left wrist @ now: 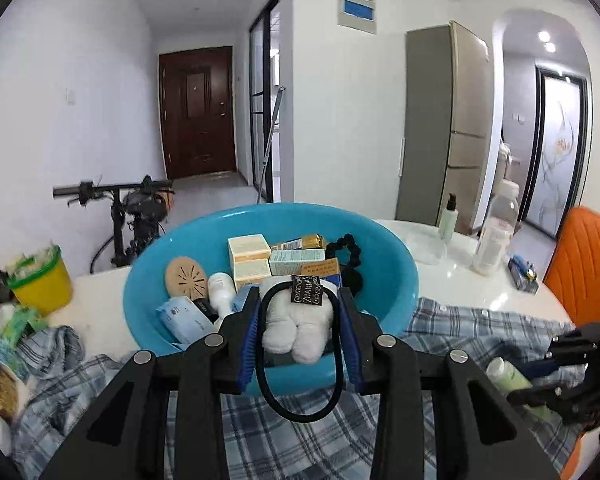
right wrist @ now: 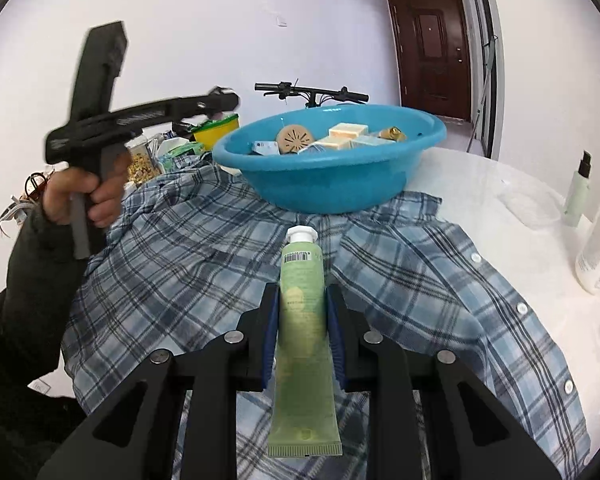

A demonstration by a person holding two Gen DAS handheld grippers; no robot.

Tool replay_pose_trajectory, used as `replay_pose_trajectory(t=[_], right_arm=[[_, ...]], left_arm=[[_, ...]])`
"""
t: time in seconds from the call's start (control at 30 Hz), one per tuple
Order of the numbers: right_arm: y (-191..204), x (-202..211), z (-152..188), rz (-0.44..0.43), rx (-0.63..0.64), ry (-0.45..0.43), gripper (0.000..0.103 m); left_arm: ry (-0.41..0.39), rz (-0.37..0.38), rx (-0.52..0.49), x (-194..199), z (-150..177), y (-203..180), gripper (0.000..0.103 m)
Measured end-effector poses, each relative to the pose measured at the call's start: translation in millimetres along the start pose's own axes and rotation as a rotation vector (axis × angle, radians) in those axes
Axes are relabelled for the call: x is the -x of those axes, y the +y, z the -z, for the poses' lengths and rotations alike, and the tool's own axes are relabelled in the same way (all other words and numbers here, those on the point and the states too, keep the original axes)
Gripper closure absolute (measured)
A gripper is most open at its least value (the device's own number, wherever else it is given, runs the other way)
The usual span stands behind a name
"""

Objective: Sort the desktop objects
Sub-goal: 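Carry the plush item into the basin with left while right carries the tube over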

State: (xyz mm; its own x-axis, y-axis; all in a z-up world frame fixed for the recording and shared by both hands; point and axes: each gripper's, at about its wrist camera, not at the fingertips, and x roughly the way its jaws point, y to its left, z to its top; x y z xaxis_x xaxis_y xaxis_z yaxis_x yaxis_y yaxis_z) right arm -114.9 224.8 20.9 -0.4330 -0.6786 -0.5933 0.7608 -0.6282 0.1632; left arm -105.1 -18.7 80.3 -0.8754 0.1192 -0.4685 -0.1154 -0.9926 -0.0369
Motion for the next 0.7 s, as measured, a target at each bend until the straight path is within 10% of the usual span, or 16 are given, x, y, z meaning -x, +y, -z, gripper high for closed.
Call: replay_pose_trajectory(t=[0.7], right_arm=[[19, -28, -120, 0.052, 0.064, -0.184, 0.081]], left_arm=[[-0.044, -0.099, 0.035, -19, 16, 26, 0.065]])
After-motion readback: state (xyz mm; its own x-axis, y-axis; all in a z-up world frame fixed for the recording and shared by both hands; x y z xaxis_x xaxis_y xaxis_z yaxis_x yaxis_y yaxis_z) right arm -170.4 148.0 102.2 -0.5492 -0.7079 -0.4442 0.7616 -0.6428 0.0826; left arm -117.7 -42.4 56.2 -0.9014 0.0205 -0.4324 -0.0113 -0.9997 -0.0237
